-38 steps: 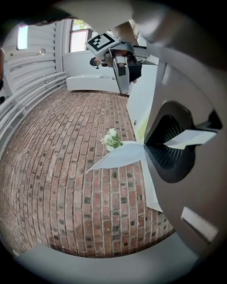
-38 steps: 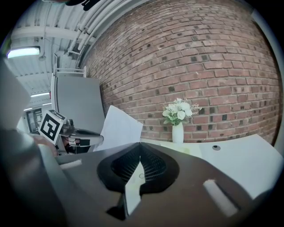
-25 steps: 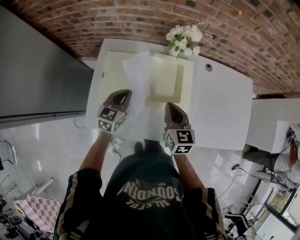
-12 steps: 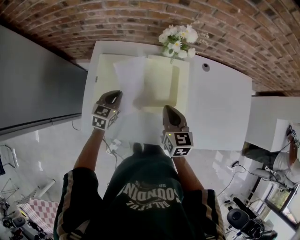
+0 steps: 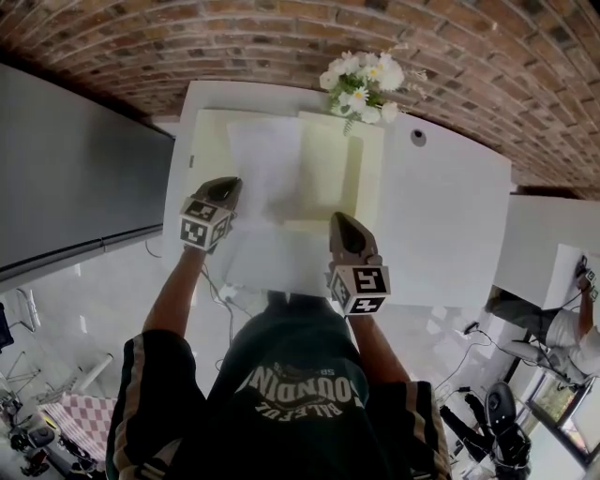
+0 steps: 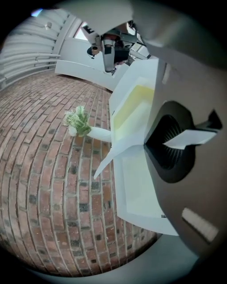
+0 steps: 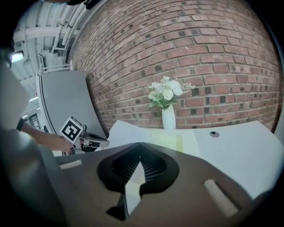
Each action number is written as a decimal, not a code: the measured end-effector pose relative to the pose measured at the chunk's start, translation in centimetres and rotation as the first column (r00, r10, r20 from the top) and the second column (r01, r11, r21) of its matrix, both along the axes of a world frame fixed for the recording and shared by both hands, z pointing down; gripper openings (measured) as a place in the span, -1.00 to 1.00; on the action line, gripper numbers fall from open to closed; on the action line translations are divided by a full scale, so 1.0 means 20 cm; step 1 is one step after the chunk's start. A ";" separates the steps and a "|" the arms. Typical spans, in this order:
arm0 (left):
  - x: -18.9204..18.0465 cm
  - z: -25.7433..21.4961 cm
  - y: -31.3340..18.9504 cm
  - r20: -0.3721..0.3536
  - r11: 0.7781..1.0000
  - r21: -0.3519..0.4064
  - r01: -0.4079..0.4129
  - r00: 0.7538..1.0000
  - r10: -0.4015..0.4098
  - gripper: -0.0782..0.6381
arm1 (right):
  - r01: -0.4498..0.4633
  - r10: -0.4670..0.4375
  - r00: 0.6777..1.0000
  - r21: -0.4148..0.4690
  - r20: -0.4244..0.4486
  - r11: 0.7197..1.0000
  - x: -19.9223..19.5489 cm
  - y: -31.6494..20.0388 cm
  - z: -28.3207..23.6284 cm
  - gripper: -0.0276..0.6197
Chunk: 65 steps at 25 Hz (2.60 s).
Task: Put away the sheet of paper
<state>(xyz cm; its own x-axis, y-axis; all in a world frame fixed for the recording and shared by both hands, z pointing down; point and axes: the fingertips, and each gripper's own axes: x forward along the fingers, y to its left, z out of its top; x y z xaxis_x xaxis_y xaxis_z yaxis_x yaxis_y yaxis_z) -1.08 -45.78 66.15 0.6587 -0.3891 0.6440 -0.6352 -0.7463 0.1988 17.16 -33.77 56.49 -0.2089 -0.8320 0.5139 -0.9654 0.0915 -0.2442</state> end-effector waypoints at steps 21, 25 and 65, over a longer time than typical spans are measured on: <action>0.18 0.22 -0.08 0.030 0.985 -0.159 -0.064 0.997 0.069 -0.75 | -0.044 0.045 0.999 -0.042 0.014 0.998 0.15 -0.09 0.10 -0.91; 0.25 0.23 -0.10 0.007 0.982 -0.168 -0.081 0.996 0.083 -0.75 | -0.054 0.055 0.998 -0.050 0.015 0.997 0.18 -0.08 0.11 -0.91; 0.85 0.42 0.00 -0.116 0.924 -0.376 -0.073 0.993 0.031 -0.49 | -0.137 0.138 0.990 -0.061 0.006 0.989 0.36 -0.08 0.15 -0.91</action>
<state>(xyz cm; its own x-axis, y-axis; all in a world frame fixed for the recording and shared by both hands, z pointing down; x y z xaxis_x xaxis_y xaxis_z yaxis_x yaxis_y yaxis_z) 16.01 -45.69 74.54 0.7437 -0.0928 0.6621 -0.5574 -0.6330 0.5373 24.38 -35.39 59.42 -0.0996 -0.8209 0.5623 -0.9653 -0.0573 -0.2546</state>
